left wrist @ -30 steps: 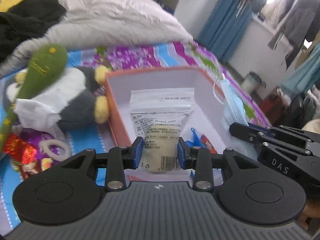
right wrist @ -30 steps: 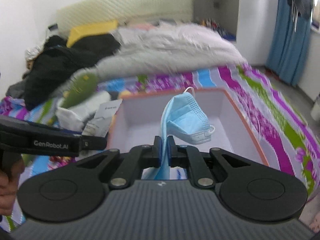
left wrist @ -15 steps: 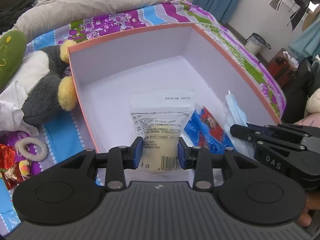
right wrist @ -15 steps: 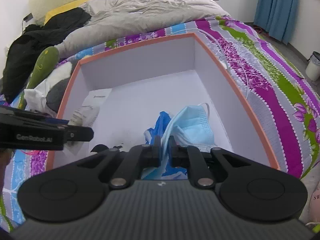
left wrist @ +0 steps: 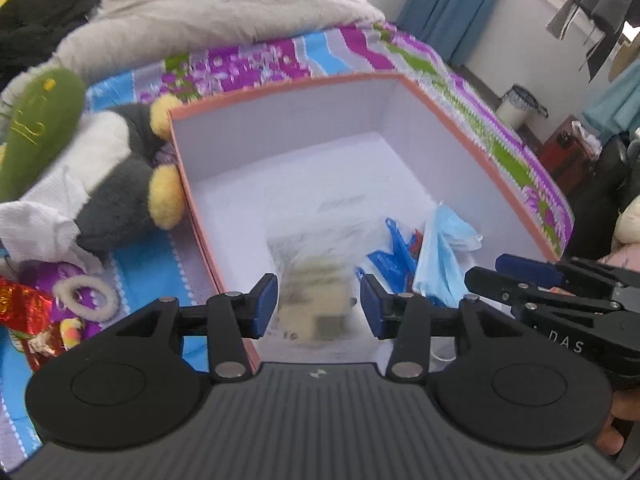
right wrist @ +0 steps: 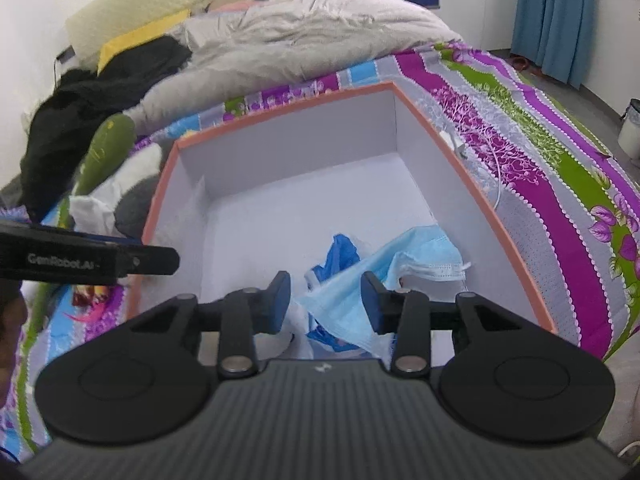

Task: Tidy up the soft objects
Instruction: 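Withdraw both open tools from the box back toward the pile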

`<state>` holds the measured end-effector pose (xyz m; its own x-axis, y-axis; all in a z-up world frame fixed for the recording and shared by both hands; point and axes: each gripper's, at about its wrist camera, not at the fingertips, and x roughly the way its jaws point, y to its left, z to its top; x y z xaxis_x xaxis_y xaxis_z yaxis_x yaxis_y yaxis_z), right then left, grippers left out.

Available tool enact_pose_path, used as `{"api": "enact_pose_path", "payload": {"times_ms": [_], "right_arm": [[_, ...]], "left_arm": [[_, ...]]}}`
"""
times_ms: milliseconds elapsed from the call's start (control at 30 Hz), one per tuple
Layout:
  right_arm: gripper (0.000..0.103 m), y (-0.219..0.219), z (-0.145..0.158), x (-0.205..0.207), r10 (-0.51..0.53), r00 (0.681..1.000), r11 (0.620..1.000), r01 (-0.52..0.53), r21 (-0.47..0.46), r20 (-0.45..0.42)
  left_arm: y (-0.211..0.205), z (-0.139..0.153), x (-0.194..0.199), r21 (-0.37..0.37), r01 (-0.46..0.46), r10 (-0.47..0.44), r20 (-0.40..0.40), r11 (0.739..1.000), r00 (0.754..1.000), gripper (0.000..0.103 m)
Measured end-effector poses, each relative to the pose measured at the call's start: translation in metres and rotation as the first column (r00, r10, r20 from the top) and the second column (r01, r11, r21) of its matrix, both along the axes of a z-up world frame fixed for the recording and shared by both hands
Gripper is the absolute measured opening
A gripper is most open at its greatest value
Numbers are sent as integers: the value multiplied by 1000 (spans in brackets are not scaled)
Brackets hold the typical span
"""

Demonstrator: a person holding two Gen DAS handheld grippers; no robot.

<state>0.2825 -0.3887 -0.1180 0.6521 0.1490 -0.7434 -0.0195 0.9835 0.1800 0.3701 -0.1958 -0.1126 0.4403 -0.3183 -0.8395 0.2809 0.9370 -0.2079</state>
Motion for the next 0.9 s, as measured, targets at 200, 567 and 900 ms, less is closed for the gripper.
{"api": "enact_pose_path", "payload": {"times_ms": [200,567,900], "right_arm": [[42,6,18,-19,-3,997,1000,3,5,82],[42,31,50,-62,55,969,998,-58,7,239],[42,61,70,-107,87,934,996,-93,1,346]], "left_arm": [[16,29,-20,-34,-17,19,79,999,997,53],[40,70,-82,-34,-13,21,250,999,968,53],[67,104,-145,-49,-29,45,367,998,929,53]]}}
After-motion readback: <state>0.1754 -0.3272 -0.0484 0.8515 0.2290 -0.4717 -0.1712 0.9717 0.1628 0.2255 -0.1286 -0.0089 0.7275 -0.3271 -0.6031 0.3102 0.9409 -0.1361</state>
